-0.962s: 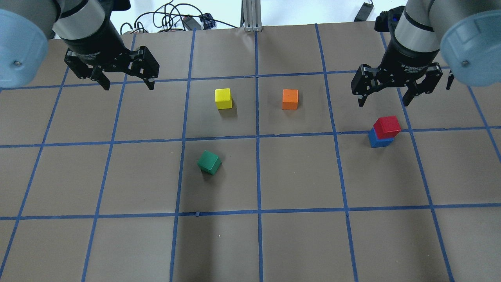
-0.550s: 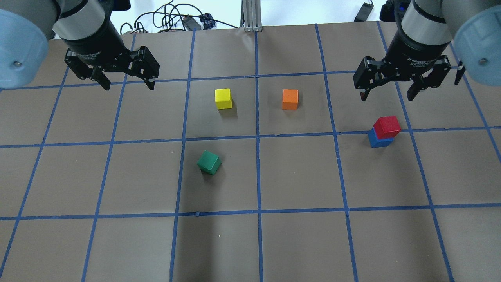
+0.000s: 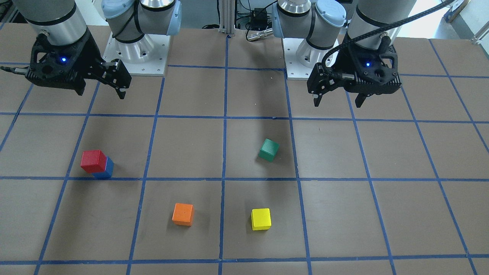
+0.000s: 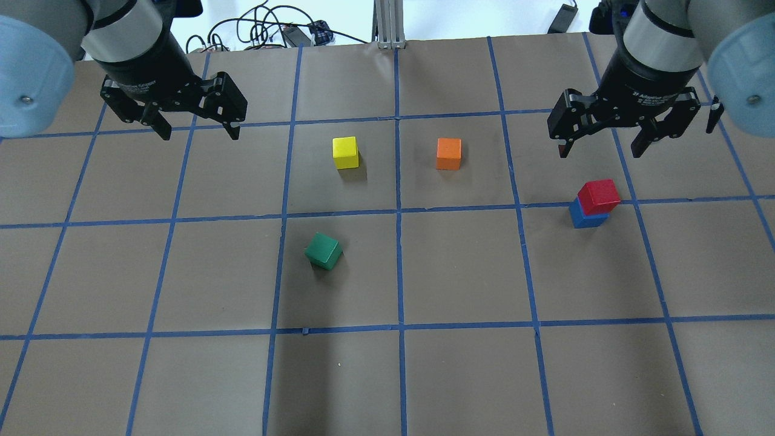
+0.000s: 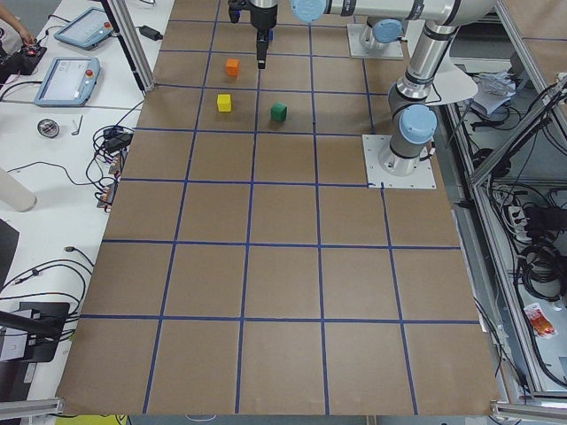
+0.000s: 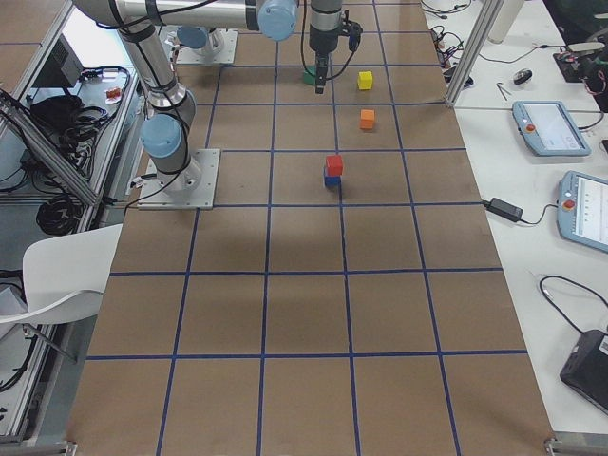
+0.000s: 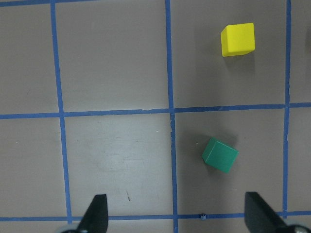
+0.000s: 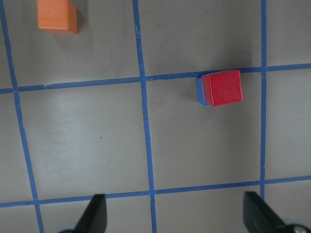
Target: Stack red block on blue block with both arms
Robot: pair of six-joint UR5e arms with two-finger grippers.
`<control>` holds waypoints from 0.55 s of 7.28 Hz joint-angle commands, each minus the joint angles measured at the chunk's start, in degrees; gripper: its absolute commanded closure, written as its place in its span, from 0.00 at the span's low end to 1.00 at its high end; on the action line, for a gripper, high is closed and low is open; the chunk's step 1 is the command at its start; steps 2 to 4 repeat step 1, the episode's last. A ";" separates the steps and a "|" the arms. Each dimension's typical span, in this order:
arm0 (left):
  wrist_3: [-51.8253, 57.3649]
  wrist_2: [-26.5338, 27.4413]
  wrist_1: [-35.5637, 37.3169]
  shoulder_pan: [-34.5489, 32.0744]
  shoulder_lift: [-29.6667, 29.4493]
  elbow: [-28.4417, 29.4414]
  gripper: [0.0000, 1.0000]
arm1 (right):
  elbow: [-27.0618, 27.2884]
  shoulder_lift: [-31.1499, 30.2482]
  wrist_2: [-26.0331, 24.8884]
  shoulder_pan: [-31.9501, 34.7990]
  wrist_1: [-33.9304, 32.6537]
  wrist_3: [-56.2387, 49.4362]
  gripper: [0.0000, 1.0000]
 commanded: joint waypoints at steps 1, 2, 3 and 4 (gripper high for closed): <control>0.34 -0.19 -0.21 -0.09 0.06 -0.08 0.00 | 0.24 0.07 -0.21 0.00 0.02 0.00 0.00; 0.34 -0.19 -0.21 -0.09 0.06 -0.08 0.00 | 0.24 0.07 -0.21 0.00 0.02 0.00 0.00; 0.34 -0.19 -0.21 -0.09 0.06 -0.08 0.00 | 0.24 0.07 -0.21 0.00 0.02 0.00 0.00; 0.34 -0.19 -0.21 -0.09 0.06 -0.08 0.00 | 0.24 0.07 -0.21 0.00 0.02 0.00 0.00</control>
